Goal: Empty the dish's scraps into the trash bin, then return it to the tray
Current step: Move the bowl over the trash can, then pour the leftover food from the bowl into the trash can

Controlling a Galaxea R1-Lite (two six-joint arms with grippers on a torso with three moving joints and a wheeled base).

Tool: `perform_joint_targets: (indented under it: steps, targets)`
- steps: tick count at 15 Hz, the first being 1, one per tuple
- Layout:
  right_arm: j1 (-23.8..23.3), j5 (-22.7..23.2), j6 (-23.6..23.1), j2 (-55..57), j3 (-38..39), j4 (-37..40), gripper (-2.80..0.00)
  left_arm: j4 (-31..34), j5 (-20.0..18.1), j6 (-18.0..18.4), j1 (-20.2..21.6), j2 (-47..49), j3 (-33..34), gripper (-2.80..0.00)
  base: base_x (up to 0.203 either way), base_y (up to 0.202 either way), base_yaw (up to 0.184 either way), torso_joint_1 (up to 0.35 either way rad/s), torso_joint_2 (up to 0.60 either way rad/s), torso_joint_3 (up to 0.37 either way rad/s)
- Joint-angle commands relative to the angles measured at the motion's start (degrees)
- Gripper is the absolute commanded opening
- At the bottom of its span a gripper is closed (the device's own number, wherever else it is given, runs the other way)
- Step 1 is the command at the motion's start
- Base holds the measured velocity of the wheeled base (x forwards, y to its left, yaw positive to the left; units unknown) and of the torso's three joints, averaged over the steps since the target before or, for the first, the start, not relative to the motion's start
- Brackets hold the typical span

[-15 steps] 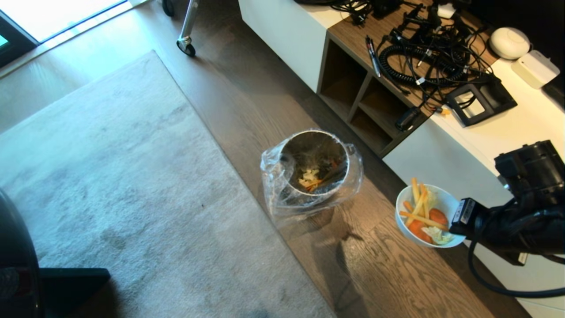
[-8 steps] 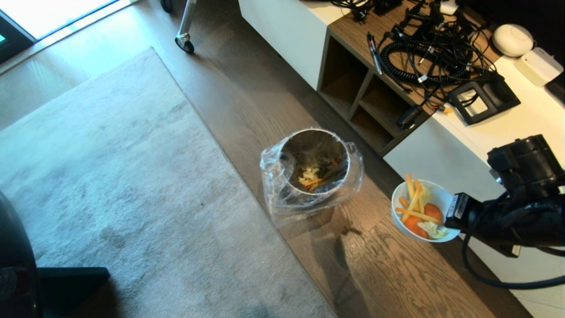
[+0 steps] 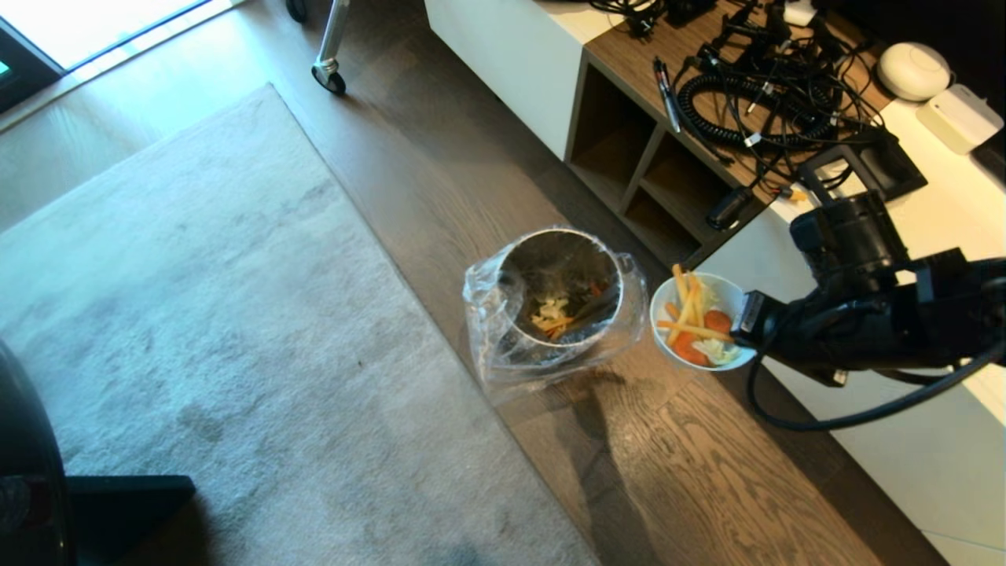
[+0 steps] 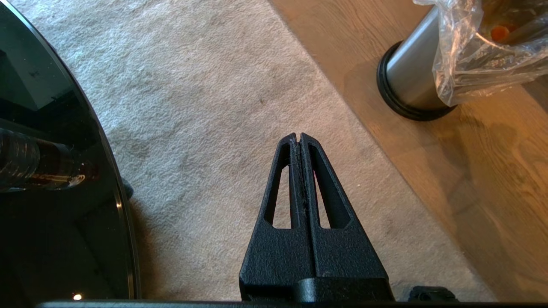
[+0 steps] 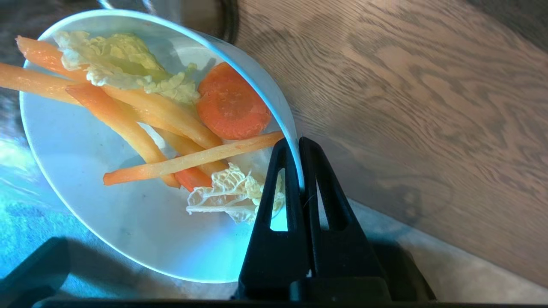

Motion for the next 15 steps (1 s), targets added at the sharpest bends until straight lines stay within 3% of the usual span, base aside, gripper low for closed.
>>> perform_joint_targets:
  steps: [1, 4, 9, 15]
  targets:
    - [0.8, -0.2, 0.1, 3.9, -3.8, -0.3, -2.8, 0.0, 0.0, 0.0, 0.0, 0.0, 0.0, -2.8, 0.0, 0.0, 0.0, 0.0, 0.0, 0.0]
    - [1.8, -0.7, -2.0, 7.1, -9.8, -0.8, -2.8, 0.0, 0.0, 0.0, 0.0, 0.0, 0.0, -2.8, 0.0, 0.0, 0.0, 0.0, 0.0, 0.0]
    - [4.2, -5.3, -8.7, 13.0, -15.2, -4.6, -2.8, 0.0, 0.0, 0.0, 0.0, 0.0, 0.0, -2.8, 0.0, 0.0, 0.0, 0.0, 0.0, 0.0]
    - [5.5, -7.7, -22.1, 15.4, -17.0, -14.5, -2.8, 0.0, 0.0, 0.0, 0.0, 0.0, 0.0, -2.8, 0.0, 0.0, 0.0, 0.0, 0.0, 0.0]
